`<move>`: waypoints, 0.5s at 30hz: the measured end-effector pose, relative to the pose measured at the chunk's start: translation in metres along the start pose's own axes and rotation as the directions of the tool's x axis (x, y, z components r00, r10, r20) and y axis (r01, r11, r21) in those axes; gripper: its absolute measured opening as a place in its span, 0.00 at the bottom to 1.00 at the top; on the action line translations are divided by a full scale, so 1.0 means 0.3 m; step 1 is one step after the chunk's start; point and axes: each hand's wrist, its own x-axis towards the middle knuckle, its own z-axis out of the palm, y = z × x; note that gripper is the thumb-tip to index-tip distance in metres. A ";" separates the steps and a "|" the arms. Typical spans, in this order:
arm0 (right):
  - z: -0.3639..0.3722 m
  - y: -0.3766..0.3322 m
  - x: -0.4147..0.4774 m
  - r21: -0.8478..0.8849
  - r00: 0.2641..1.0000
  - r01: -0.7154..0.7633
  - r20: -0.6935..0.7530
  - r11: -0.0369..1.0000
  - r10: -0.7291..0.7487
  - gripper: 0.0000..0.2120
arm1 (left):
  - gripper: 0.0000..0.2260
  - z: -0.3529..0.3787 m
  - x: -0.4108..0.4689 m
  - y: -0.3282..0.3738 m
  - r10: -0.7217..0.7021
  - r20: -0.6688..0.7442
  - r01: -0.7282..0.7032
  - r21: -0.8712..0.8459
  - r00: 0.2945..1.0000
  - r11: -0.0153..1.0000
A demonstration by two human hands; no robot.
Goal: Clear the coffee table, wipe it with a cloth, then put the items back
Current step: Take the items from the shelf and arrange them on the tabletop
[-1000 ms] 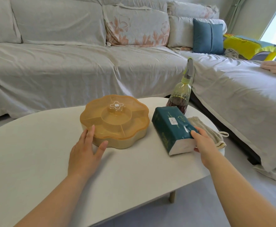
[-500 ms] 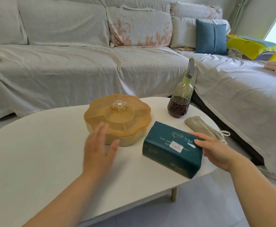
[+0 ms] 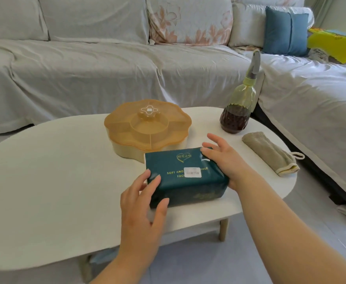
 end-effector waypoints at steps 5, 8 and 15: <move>0.027 0.002 0.038 0.014 0.998 0.026 0.050 1.000 -0.027 0.25 | 0.14 -0.033 -0.008 -0.016 -0.009 -0.066 0.010 0.014 0.998 1.000; 0.039 -0.003 0.045 -0.091 0.996 0.083 -0.038 0.992 -0.087 0.21 | 0.13 -0.058 0.001 -0.019 0.030 -0.083 -0.023 0.086 0.996 0.996; -0.089 0.110 -0.128 -0.117 0.926 0.239 -0.272 0.964 -0.263 0.06 | 0.08 -0.051 -0.135 0.030 0.275 0.108 -0.271 -0.052 0.955 0.961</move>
